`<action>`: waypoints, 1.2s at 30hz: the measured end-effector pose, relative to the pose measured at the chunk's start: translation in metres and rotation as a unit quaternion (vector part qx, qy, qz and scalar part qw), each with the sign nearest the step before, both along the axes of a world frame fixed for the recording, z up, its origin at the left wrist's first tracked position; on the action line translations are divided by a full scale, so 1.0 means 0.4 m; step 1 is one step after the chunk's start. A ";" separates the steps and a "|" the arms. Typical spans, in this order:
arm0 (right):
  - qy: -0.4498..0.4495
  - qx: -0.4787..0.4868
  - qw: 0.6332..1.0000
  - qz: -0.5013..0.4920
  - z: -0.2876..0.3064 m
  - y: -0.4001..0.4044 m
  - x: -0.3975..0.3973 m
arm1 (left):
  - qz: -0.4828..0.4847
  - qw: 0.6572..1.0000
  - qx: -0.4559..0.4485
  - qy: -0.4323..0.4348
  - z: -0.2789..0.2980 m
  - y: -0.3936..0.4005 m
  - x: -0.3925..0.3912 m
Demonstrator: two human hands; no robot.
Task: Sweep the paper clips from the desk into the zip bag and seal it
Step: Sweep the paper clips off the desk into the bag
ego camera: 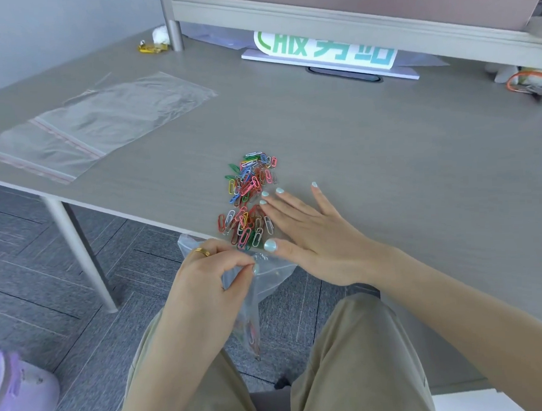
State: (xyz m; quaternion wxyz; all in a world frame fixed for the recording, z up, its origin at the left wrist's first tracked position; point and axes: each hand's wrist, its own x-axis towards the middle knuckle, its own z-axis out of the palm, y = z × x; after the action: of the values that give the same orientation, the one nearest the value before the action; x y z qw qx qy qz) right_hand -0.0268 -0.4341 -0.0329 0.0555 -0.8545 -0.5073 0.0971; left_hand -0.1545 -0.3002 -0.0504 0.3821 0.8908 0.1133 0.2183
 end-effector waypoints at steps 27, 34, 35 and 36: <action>0.044 0.029 0.994 -0.092 -0.016 0.157 0.227 | 0.007 1.000 -0.016 0.003 0.016 0.014 -0.001; 0.035 0.027 0.999 -0.004 -0.019 0.113 0.145 | 0.010 1.000 -0.012 0.007 0.013 0.019 -0.001; 0.033 0.028 0.999 0.005 -0.019 0.107 0.130 | 0.011 1.000 -0.009 0.008 0.014 0.019 0.000; 0.034 0.028 0.999 0.013 -0.017 0.102 0.114 | 0.012 1.000 -0.009 0.010 0.014 0.019 0.000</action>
State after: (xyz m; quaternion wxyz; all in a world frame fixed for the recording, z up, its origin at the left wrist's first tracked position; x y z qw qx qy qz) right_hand 0.0187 -0.3932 -0.0399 0.0950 -0.8424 -0.5184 0.1124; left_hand -0.1546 -0.2924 -0.0447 0.3867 0.8879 0.1294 0.2130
